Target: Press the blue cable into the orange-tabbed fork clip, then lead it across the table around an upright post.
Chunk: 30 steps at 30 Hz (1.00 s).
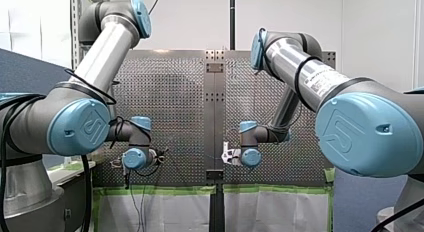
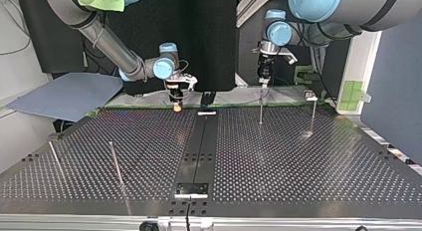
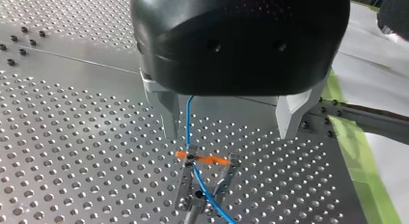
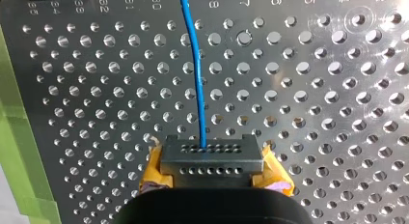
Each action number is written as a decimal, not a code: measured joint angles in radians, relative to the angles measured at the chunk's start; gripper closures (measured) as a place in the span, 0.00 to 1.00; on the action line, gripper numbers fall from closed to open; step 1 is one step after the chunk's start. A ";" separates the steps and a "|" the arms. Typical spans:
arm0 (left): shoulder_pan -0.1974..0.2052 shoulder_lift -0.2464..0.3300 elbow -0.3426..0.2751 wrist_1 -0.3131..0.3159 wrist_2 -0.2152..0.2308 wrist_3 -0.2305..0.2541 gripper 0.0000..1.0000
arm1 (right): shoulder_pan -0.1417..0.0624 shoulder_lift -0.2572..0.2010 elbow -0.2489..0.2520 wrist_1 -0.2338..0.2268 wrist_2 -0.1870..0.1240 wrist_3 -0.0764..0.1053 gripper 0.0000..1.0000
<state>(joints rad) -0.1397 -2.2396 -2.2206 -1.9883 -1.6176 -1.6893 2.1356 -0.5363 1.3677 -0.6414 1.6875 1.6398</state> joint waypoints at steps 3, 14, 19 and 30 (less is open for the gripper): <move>-0.002 -0.003 0.002 0.010 -0.002 0.000 0.00 | 0.000 0.000 0.000 0.000 0.000 0.000 1.00; -0.005 -0.003 0.015 0.011 -0.015 -0.004 0.00 | -0.001 0.000 0.000 0.000 0.000 0.001 1.00; -0.010 -0.003 0.015 0.000 -0.023 -0.003 0.00 | -0.001 0.000 0.000 0.000 -0.002 0.006 1.00; -0.027 -0.003 0.015 -0.011 -0.039 -0.004 0.00 | 0.000 0.000 0.000 0.002 -0.021 0.012 1.00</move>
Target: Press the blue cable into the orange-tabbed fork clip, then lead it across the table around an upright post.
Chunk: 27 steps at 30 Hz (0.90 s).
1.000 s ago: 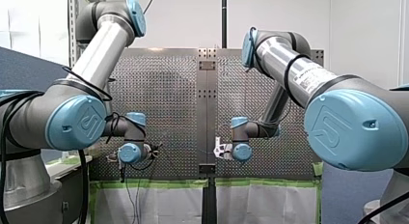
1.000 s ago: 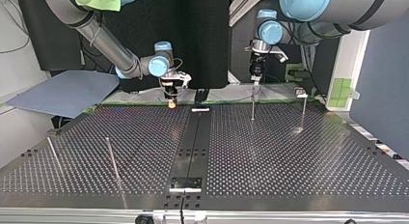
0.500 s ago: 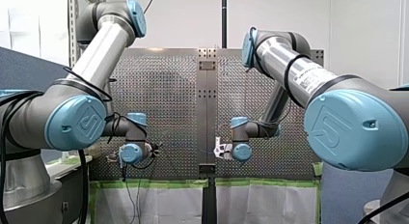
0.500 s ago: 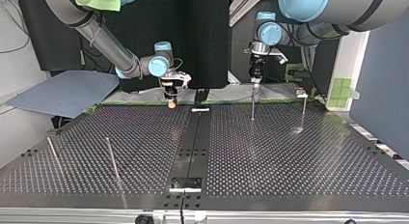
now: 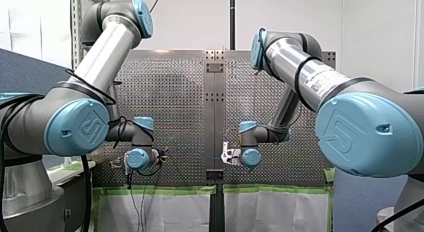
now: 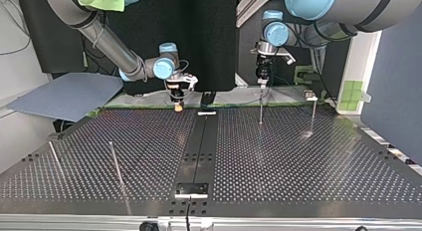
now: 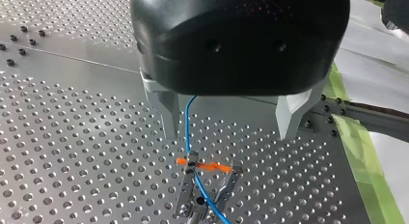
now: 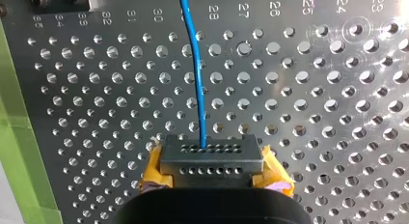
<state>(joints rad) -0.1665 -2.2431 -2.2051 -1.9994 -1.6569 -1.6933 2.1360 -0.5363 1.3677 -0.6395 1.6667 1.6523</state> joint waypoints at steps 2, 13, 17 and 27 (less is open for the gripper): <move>0.000 0.000 0.000 -0.001 0.000 0.000 0.00 | 0.000 0.000 0.000 0.001 0.000 0.000 1.00; -0.004 0.001 0.008 -0.015 -0.049 -0.006 0.00 | 0.000 0.000 0.000 0.003 -0.001 0.000 1.00; -0.016 0.001 0.032 -0.048 -0.045 -0.013 0.00 | 0.000 0.000 0.000 0.003 0.000 0.000 1.00; -0.089 0.001 0.084 -0.118 -0.050 0.023 0.00 | -0.001 0.001 0.000 0.003 0.000 0.000 1.00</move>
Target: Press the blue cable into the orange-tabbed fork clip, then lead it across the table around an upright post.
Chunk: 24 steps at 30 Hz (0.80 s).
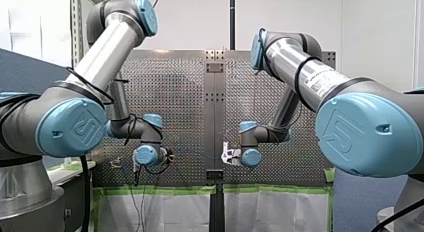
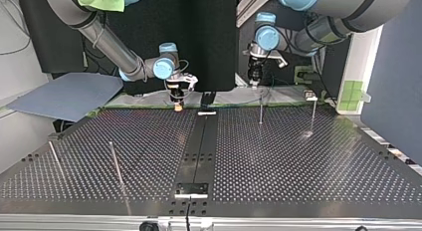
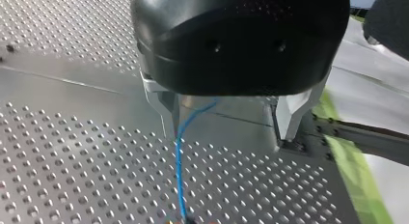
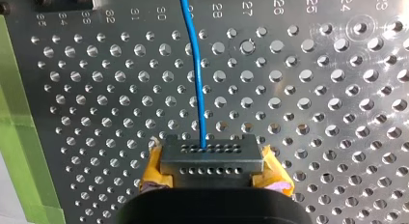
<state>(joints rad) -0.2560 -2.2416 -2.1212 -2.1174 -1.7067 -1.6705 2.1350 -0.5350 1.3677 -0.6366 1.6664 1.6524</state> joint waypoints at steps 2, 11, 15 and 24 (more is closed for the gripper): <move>-0.023 0.000 0.021 -0.012 -0.021 -0.015 0.00 | 0.000 0.000 0.000 0.000 0.000 0.000 1.00; -0.106 -0.001 0.103 -0.058 -0.105 -0.066 0.00 | 0.000 0.001 0.000 0.000 0.000 0.000 1.00; -0.121 -0.010 0.127 -0.069 -0.137 -0.070 0.00 | 0.000 0.002 0.000 0.000 0.000 0.000 1.00; -0.119 -0.090 0.211 -0.141 -0.223 -0.068 0.00 | 0.001 0.003 0.000 0.000 0.000 -0.002 1.00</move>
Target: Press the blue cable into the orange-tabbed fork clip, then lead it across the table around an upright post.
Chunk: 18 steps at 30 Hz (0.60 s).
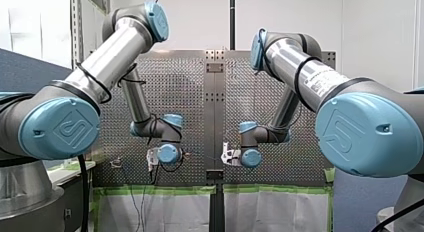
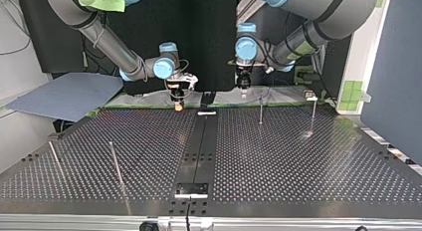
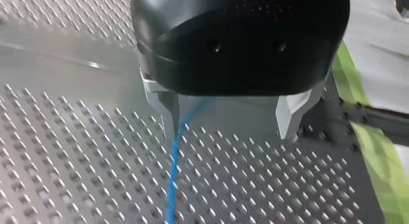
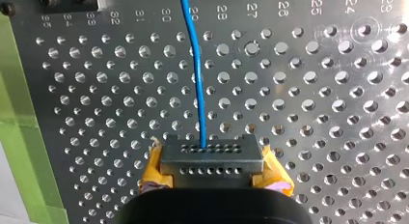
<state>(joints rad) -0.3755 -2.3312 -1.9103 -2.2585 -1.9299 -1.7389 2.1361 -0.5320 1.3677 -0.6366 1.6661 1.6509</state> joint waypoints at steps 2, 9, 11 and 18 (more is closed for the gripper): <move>0.002 -0.018 0.021 -0.015 -0.021 -0.014 0.00 | 0.000 0.000 0.000 0.000 0.000 -0.001 1.00; 0.009 -0.036 0.082 -0.052 -0.065 -0.030 0.00 | 0.001 0.003 0.000 0.000 0.000 -0.002 1.00; 0.009 -0.036 0.102 -0.059 -0.072 -0.025 0.00 | 0.001 0.003 0.000 0.000 0.000 -0.002 1.00; 0.011 -0.036 0.136 -0.064 -0.078 -0.009 0.00 | 0.001 0.007 0.000 0.000 0.000 -0.003 1.00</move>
<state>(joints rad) -0.3649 -2.3674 -1.7742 -2.3227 -2.0084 -1.7477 2.1375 -0.5250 1.3677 -0.6367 1.6660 1.6479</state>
